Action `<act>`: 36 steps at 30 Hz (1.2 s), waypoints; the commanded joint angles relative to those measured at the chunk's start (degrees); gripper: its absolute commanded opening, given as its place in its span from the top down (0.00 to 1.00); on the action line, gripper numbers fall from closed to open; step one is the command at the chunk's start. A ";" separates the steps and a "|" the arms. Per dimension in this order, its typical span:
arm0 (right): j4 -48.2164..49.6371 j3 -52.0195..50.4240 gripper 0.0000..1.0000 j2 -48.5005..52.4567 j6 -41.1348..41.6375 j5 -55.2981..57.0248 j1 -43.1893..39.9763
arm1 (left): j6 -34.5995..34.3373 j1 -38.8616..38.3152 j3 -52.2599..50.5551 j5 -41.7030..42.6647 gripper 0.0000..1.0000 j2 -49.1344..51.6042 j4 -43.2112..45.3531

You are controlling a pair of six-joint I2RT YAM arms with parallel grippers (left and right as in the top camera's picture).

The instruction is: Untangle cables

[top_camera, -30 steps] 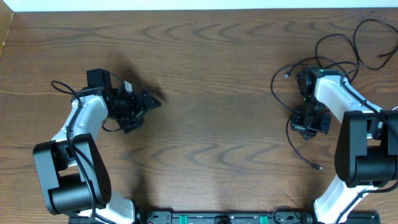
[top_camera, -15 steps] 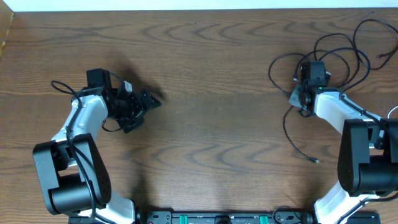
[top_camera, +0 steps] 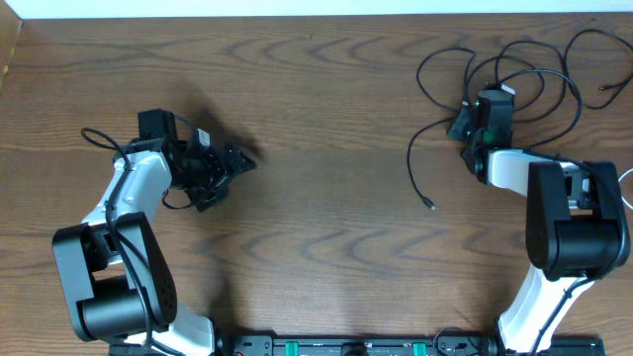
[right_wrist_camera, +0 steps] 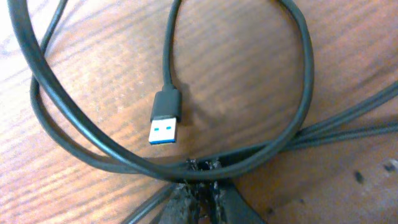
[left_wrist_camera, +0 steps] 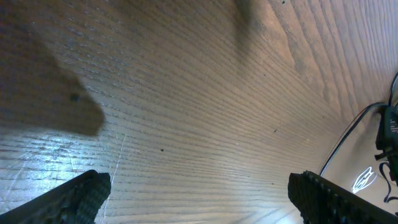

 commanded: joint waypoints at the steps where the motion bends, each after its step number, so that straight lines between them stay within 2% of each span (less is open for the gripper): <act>1: 5.20 -0.94 0.94 2.27 0.57 -1.68 0.20 | -0.09 0.26 0.28 -0.57 0.02 0.24 0.02; 8: 15.02 0.28 0.94 7.30 0.55 1.86 0.00 | -0.09 0.26 0.28 -0.57 0.02 0.24 0.02; 12: 14.71 6.19 0.95 12.28 0.22 1.70 -0.20 | -0.09 0.26 0.28 -0.57 0.02 0.24 0.02; 14: 12.17 10.03 0.99 12.81 -2.64 0.33 -0.20 | -0.09 0.26 0.28 -0.57 0.02 0.24 0.02; 20: -9.86 17.00 0.99 5.73 -6.16 0.48 -0.35 | -0.09 0.26 0.28 -0.57 0.02 0.24 0.02; 21: -16.57 17.55 0.99 2.38 -6.14 0.48 -0.35 | -0.09 0.26 0.28 -0.57 0.02 0.24 0.02; 27: -40.30 17.51 0.99 -11.52 -6.10 -1.07 0.42 | -0.09 0.26 0.28 -0.57 0.02 0.24 0.02; 29: -45.90 17.40 0.99 -12.02 -6.10 -4.48 1.46 | -0.09 0.26 0.28 -0.57 0.02 0.24 0.02; 32: -50.47 15.32 0.99 -11.06 -6.10 -7.32 3.65 | -0.09 0.26 0.28 -0.57 0.02 0.24 0.02; 36: -48.72 10.67 0.99 -10.82 -6.75 -7.28 6.80 | -0.09 0.26 0.28 -0.57 0.02 0.24 0.02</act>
